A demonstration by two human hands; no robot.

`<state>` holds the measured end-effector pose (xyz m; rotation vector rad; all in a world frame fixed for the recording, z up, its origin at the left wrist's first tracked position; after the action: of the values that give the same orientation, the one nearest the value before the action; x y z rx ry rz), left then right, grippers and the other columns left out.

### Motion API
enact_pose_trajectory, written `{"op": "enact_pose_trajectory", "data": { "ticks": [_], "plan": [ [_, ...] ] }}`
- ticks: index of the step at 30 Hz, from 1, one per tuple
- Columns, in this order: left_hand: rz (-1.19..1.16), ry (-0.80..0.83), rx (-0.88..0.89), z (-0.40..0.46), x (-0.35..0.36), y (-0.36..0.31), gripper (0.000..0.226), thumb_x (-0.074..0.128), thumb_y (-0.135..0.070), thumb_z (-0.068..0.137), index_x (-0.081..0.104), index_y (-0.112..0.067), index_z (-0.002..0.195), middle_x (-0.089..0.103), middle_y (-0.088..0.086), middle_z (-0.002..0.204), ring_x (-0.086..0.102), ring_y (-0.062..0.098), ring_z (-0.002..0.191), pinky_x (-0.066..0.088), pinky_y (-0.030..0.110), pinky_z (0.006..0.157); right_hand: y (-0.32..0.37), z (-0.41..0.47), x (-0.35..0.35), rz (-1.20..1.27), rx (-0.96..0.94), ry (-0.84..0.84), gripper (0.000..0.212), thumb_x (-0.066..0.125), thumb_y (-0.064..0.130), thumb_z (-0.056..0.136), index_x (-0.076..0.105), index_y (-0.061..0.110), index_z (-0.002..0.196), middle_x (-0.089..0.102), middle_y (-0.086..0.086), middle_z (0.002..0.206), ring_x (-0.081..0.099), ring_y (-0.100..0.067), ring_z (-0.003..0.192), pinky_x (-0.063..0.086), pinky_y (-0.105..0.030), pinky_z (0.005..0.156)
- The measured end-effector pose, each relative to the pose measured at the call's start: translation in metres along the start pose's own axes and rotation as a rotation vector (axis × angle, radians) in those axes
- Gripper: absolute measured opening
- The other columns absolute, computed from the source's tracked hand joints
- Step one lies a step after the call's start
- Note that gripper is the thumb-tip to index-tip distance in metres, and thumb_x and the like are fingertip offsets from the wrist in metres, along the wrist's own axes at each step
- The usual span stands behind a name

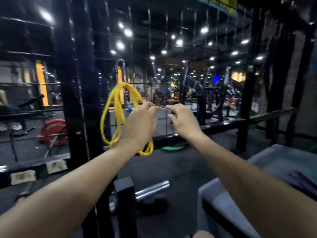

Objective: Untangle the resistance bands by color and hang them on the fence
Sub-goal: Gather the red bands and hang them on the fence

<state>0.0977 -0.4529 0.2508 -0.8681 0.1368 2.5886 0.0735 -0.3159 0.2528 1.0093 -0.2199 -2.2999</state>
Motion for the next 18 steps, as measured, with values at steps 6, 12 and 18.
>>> {"op": "enact_pose_trajectory", "data": {
  "ticks": [6,12,18],
  "plan": [
    [-0.289,0.221,0.069,-0.015,0.081,-0.098,0.039,0.054,-0.026,0.091,0.049,-0.02,0.129,0.047,0.002,0.127,0.049,0.025,0.116,0.045,0.038,0.091,-0.102,-0.081,-0.055,-0.233,0.233,0.009,0.034,0.053,0.013,0.092,0.057,0.012,0.126,0.062,-0.008,0.112,0.059,-0.025,0.105,0.048,-0.036,0.082],
    [-0.6,0.473,0.084,-0.043,0.17,-0.209,0.041,0.055,-0.029,0.091,0.046,-0.018,0.129,0.046,0.003,0.126,0.055,0.024,0.108,0.049,0.039,0.085,-0.211,-0.175,-0.119,-0.427,0.536,0.035,0.028,0.051,0.01,0.09,0.06,0.006,0.116,0.057,-0.018,0.113,0.051,-0.034,0.108,0.043,-0.041,0.087],
    [-0.794,0.687,0.066,-0.078,0.245,-0.305,0.043,0.058,-0.026,0.089,0.048,-0.009,0.127,0.049,0.012,0.125,0.053,0.028,0.113,0.042,0.039,0.097,-0.288,-0.259,-0.171,-0.431,0.795,-0.035,0.028,0.059,0.007,0.084,0.066,0.005,0.111,0.062,-0.02,0.116,0.055,-0.035,0.112,0.043,-0.038,0.093]
  ]
}}
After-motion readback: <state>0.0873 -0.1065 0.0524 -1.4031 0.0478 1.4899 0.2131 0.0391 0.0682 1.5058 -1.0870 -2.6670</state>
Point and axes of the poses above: each hand's wrist, its own z-axis towards the middle knuckle, its own x-axis out of the palm, y = z × x, the point moved 3 cm from there along z, towards the middle knuckle
